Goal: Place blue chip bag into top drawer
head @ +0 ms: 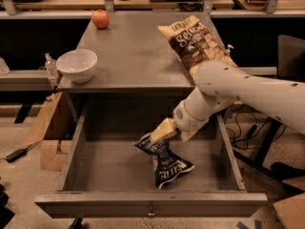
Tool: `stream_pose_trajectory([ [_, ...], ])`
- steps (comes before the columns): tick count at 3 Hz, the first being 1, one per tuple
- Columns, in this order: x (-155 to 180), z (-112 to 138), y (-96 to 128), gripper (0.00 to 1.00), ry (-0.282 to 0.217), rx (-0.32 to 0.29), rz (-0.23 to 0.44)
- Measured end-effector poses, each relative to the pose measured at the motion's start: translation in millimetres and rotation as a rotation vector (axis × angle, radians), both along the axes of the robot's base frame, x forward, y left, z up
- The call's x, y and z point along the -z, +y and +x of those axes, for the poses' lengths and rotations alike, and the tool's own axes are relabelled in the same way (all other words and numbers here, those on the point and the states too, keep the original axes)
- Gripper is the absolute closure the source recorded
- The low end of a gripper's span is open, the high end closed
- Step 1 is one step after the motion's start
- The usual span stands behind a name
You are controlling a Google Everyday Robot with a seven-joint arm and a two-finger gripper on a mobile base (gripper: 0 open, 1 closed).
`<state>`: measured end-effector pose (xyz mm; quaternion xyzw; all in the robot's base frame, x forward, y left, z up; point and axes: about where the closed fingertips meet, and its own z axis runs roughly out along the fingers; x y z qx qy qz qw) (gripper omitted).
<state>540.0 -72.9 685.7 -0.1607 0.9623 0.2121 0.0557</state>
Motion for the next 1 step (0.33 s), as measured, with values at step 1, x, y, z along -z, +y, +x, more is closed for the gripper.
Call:
stream_pose_trajectory([
  [1, 0.2, -0.2, 0.4, 0.00, 0.001, -0.001, 0.000],
])
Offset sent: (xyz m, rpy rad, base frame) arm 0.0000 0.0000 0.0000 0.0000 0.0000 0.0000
